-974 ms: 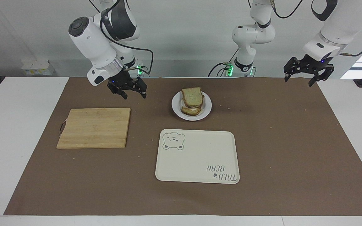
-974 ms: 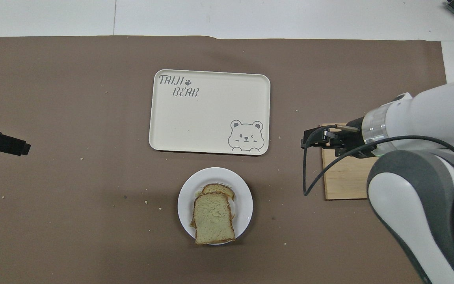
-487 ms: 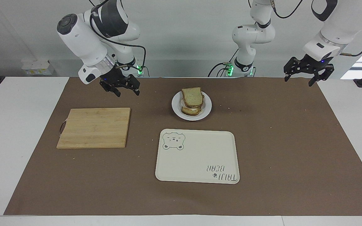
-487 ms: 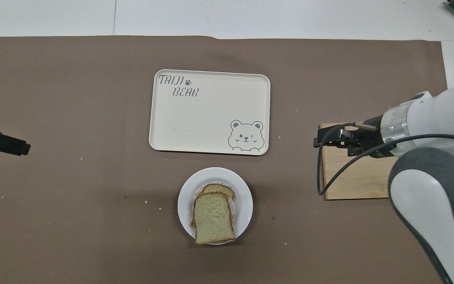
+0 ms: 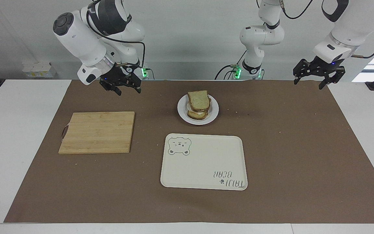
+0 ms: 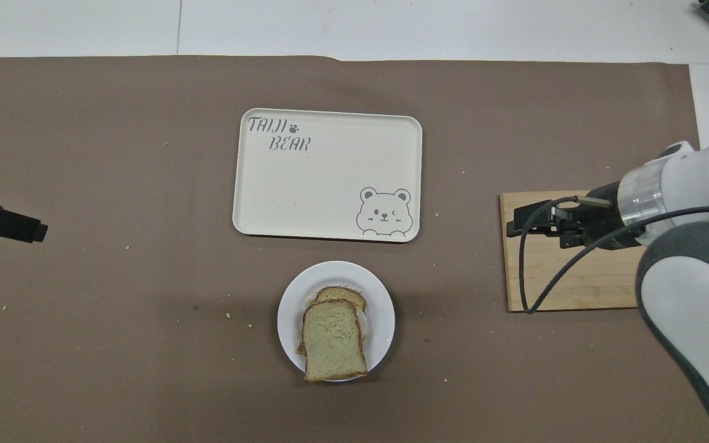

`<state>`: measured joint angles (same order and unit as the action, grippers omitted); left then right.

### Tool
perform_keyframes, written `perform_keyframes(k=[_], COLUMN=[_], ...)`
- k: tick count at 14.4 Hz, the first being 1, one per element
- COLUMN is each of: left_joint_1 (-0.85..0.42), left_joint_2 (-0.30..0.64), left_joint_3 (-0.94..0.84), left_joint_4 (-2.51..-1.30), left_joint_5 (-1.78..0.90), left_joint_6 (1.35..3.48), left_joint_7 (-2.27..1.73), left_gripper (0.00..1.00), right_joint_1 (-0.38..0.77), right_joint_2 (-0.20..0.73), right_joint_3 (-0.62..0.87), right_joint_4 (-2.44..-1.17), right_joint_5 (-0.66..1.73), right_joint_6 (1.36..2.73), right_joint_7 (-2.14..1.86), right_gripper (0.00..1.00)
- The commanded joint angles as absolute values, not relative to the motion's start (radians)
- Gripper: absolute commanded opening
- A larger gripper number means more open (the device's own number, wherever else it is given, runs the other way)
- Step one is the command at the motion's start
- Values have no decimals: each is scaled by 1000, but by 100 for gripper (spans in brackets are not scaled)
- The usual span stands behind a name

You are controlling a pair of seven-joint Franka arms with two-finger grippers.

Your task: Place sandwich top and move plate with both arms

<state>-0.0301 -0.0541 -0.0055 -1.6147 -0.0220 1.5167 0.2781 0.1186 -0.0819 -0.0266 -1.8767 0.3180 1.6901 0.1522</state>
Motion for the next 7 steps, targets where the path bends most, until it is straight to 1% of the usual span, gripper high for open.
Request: perform_keyframes(k=[1, 3, 5, 7], left_joint_1=[-21, -21, -21, -26], left_joint_2=[-69, -69, -71, -110], left_joint_3=[-11, -11, -11, -12], left_joint_4=[-1624, -1624, -1624, -1628], left_joint_5=[-12, -12, -12, -12], left_joint_6=[1525, 1526, 1523, 1479], left_joint_7=[288, 288, 290, 288], left_gripper=[100, 100, 100, 100], right_joint_1=[86, 83, 51, 40], right_joint_2=[-95, -95, -97, -97], right_joint_3=[-15, -17, -15, -17], right_joint_4=[-1878, -1878, -1878, -1879], right_joint_5=[296, 296, 290, 288], right_joint_6=[1671, 1658, 1646, 1626], right_joint_7=[115, 78, 49, 14], right_gripper=[100, 100, 100, 100])
